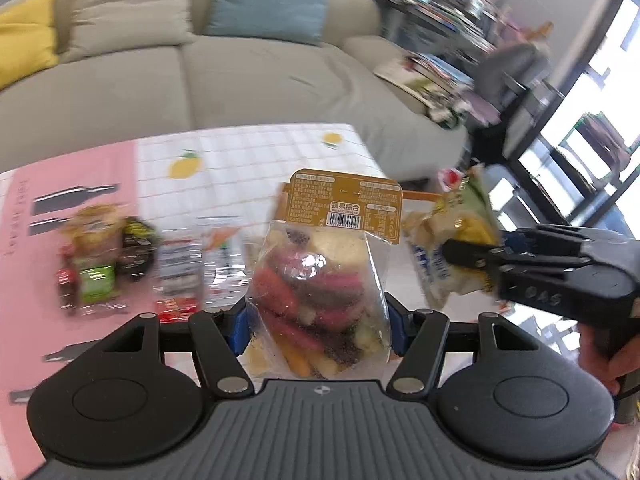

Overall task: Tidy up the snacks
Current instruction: 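Carry both bags over the orange box and open both tools to drop them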

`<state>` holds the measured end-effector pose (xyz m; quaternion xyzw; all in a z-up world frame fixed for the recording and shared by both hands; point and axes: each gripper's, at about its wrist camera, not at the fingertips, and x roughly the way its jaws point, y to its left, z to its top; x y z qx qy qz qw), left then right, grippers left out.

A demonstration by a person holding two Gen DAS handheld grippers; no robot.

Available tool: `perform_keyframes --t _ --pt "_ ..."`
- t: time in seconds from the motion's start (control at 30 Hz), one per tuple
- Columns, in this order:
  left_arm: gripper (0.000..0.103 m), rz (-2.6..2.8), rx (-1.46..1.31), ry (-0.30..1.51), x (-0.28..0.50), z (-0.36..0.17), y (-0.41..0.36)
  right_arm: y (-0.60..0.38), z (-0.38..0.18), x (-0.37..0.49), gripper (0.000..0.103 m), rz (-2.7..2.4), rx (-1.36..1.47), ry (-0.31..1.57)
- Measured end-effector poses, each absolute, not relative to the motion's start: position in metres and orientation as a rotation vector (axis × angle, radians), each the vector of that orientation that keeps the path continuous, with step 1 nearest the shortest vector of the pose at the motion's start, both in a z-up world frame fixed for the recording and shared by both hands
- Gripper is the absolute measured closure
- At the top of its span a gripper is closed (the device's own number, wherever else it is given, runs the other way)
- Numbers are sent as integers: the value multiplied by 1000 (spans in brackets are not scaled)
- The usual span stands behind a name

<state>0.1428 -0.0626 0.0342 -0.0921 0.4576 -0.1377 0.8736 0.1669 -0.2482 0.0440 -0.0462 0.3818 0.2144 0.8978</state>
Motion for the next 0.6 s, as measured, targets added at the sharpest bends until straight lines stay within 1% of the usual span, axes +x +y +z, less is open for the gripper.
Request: perform_keyframes --t 0.2,0.3,0.5,0.6 --pt "31 -370 -159 1044 180 16 -114 -280 26 179 72 419 -119 830" --pt "31 -359 -94 1094 200 -5 -135 -289 13 188 72 400 -134 854" --pt "31 -368 -75 1225 222 -45 -149 -305 -23 208 72 394 -125 932" --pt "31 -357 -39 1250 228 -56 -155 -305 -39 216 72 406 -134 973"
